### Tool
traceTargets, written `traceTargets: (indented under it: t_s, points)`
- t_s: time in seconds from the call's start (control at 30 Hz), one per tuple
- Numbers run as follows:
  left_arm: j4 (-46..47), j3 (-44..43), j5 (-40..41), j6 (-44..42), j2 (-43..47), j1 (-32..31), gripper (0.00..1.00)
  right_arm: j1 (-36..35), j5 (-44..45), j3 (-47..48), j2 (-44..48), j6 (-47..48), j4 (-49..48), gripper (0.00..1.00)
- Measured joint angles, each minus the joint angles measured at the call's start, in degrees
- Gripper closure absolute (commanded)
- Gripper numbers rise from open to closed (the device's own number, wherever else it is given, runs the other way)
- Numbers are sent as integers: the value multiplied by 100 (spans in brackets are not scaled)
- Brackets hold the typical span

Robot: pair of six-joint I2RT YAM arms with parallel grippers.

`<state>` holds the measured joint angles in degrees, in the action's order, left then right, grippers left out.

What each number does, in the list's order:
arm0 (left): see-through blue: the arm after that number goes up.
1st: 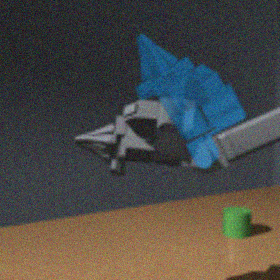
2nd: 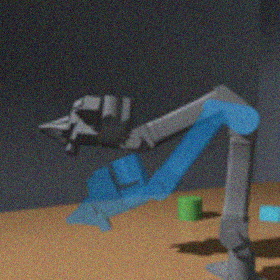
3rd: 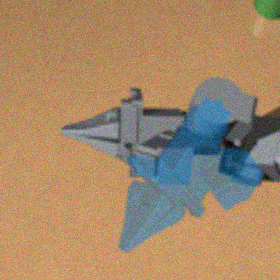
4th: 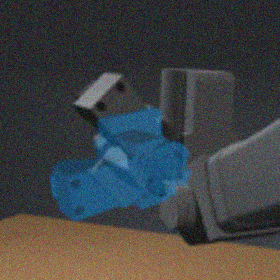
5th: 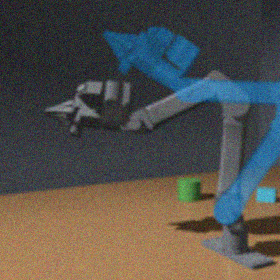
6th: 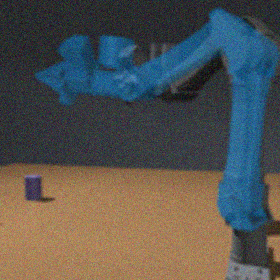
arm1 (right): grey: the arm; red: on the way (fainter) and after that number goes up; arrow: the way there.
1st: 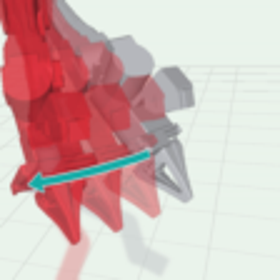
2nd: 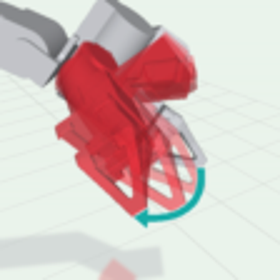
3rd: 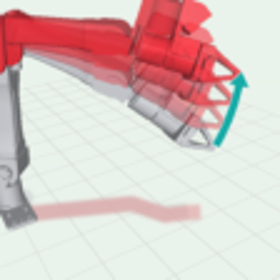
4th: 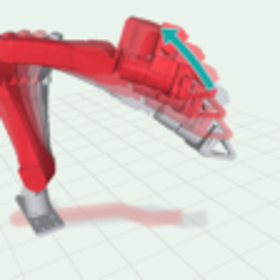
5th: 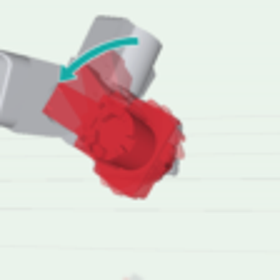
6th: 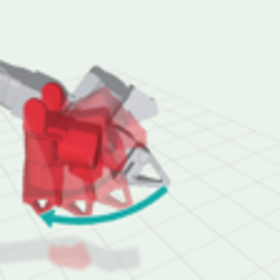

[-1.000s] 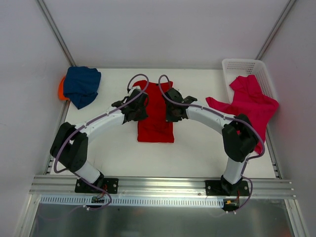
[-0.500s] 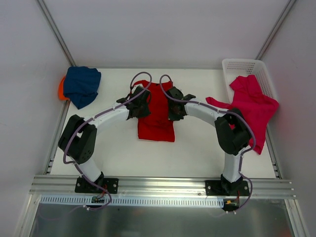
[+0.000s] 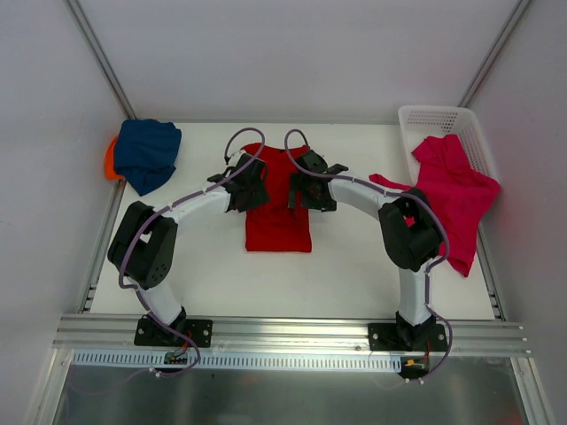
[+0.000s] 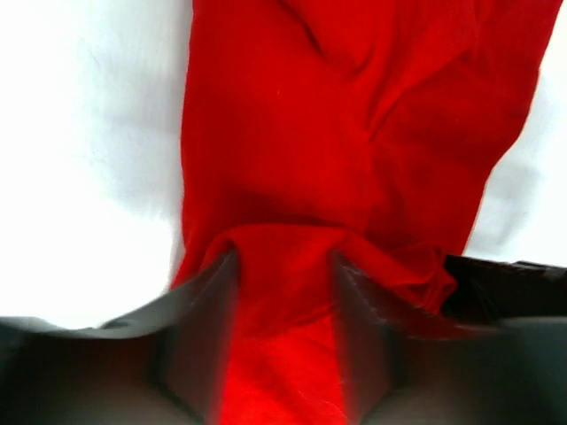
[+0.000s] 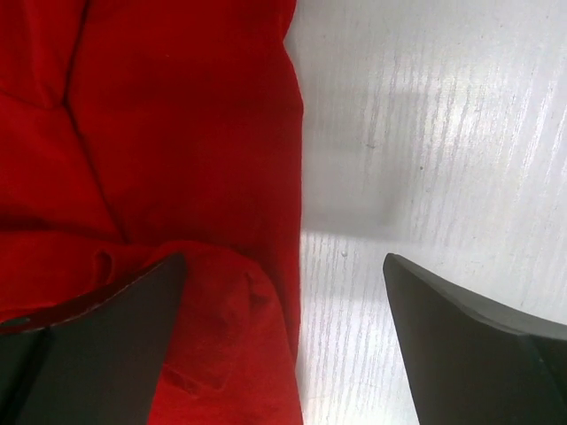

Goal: Fold and stack the t-shirts
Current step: Fold the folded rectangular tshirt in 1/3 of the way

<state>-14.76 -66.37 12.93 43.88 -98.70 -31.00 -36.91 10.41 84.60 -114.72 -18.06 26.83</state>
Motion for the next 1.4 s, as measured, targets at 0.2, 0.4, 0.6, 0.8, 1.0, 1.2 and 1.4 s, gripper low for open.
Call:
traceTargets:
  t_s: [0.2,0.4,0.6,0.8,1.0,1.2,1.4]
  points:
    - [127,61,149,90,4,0,1,-11,208,-26,90,4,59,0]
    - [136,46,420,-149,286,81,1,-90,756,-199,782,20,354,1]
    - [144,-151,417,-505,1344,184,1,-146,1272,-190,1902,240,739,4]
    - [166,83,120,-824,2938,184,1,-219,586,-87,2422,227,752,25]
    - [-363,699,127,-1248,4306,184,1,-1152,184,-107,1698,-249,501,99]
    - [-925,1239,509,-1690,5372,184,1,-1805,-48,-109,638,-767,225,100]
    - [-1285,1379,608,-1932,5753,184,1,-1834,-33,-330,299,-1104,48,100]
